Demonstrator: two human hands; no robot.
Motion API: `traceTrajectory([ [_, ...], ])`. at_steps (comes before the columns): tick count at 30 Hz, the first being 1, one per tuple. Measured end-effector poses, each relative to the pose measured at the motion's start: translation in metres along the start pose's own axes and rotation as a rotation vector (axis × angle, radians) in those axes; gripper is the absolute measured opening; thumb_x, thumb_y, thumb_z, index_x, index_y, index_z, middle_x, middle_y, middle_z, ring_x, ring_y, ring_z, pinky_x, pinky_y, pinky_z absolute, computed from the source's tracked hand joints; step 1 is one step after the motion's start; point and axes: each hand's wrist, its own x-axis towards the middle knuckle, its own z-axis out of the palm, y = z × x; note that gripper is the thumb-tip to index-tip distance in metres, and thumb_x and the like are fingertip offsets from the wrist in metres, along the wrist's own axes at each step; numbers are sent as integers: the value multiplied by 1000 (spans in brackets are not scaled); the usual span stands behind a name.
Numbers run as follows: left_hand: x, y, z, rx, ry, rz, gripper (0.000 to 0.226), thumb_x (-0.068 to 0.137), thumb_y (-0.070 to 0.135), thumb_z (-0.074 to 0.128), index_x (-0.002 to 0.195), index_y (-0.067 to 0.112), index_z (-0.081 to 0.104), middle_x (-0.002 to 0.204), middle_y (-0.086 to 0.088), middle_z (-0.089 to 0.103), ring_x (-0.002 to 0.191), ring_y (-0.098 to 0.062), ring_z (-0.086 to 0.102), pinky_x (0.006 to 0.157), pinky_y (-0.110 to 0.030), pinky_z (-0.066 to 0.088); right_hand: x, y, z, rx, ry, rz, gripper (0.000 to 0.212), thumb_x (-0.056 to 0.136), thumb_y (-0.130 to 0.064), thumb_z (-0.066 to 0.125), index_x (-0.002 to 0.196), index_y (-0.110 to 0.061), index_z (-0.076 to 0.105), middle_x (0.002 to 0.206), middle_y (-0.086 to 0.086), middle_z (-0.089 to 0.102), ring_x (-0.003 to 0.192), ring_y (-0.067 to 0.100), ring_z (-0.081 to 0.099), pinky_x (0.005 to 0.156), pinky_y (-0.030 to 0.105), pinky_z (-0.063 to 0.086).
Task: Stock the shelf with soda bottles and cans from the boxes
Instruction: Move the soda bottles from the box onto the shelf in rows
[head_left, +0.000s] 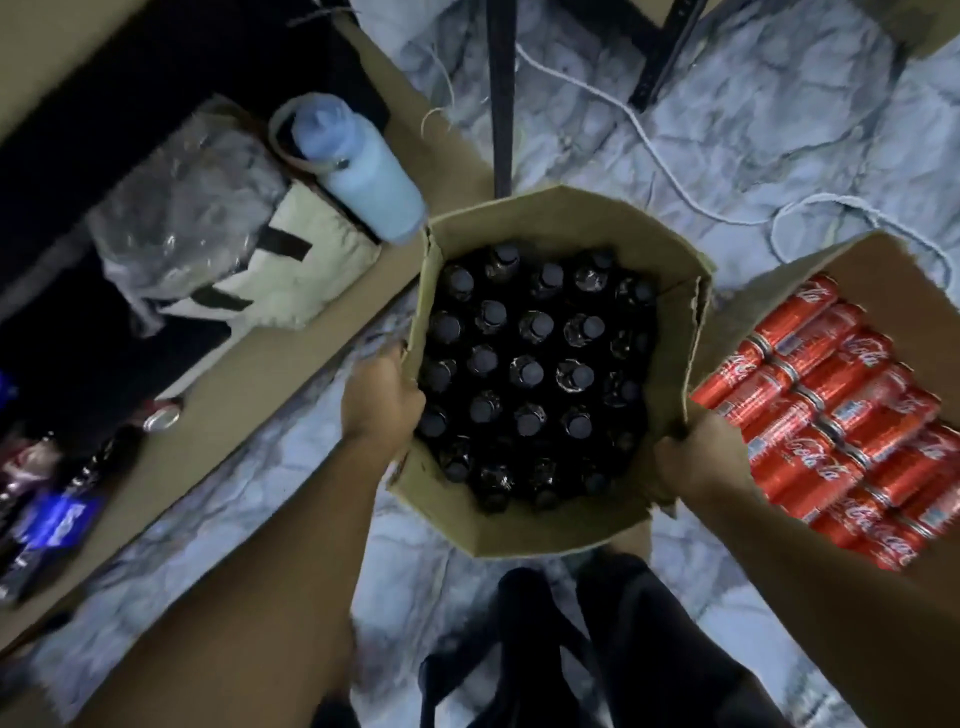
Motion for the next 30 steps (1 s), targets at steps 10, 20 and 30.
traceTrajectory([
  [10,-100,-93,7,-210,103,-263,21,74,-5,52,76,13,42,61,-4,46,60,-34,45,51,-34,25,-13,-38,25,-375,-1,-291,20,73,-4,61,90,-8,71,82,23,69,84,46,65,73,42,50],
  [20,-177,-206,-10,-284,144,-513,18,72,-4,53,82,11,52,69,-9,59,68,-36,55,53,-34,36,-81,-83,97,-508,-135,-472,12,73,-12,53,80,-10,63,79,21,65,83,47,62,66,36,38],
  [30,-236,-310,-41,-291,246,-728,5,79,7,57,84,7,58,87,-27,67,87,-49,61,65,-37,35,-130,-145,186,-543,-179,-635,22,77,-1,58,68,-18,47,59,2,44,67,34,46,54,34,29],
])
